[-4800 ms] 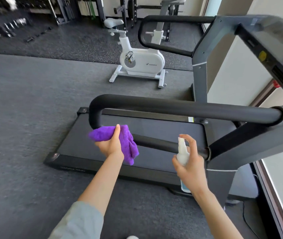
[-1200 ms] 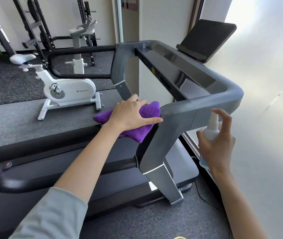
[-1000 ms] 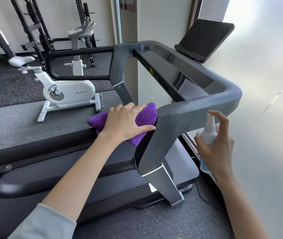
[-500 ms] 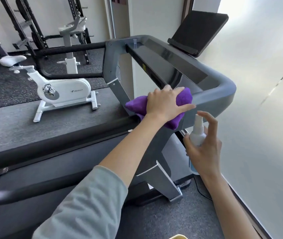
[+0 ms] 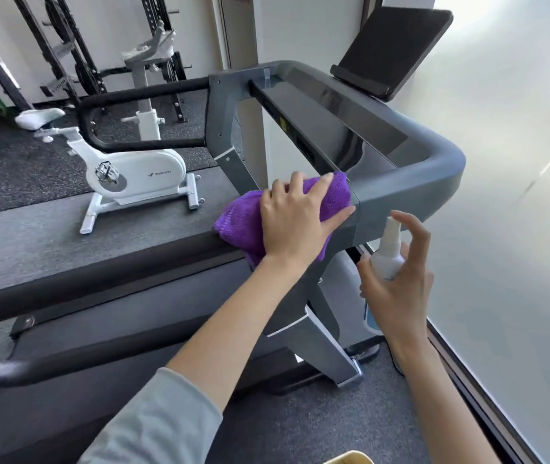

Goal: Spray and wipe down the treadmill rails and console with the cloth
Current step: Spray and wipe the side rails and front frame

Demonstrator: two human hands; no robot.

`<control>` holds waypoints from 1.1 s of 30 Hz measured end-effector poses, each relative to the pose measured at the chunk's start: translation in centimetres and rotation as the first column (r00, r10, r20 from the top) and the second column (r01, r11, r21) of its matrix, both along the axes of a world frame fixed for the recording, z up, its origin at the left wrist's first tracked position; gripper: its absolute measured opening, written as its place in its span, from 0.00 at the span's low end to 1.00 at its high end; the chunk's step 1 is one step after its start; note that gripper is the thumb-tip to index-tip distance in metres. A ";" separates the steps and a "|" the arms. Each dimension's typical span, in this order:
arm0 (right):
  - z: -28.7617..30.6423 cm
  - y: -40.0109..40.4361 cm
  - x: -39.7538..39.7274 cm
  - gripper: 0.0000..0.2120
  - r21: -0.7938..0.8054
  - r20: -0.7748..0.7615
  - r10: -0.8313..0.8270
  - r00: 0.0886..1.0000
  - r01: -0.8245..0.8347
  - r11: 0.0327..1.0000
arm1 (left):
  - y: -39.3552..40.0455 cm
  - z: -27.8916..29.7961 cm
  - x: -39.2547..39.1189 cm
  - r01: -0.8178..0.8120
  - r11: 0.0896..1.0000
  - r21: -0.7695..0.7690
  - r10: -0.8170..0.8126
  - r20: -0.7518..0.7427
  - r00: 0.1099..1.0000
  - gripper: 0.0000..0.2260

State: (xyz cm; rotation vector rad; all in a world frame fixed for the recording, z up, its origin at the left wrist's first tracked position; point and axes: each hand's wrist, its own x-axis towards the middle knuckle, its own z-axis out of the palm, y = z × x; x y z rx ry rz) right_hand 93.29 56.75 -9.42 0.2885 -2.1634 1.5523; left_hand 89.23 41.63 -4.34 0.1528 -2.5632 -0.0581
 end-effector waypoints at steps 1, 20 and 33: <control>0.0 0.1 0.2 0.30 -0.006 0.005 0.002 1.000 -0.002 1.000 | 0.8 0.2 -0.5 -0.029 0.999 0.029 0.029 -0.002 1.000 0.28; 0.2 2.7 0.1 0.31 -0.054 -0.037 -0.008 0.999 0.006 0.999 | 6.5 -3.8 -2.5 -0.153 0.988 0.034 0.154 -0.401 0.903 0.26; -1.9 3.3 -0.5 0.30 -0.042 0.035 0.011 0.999 -0.009 0.999 | 4.0 -7.0 -1.1 -0.226 0.948 0.223 0.313 -0.536 0.784 0.28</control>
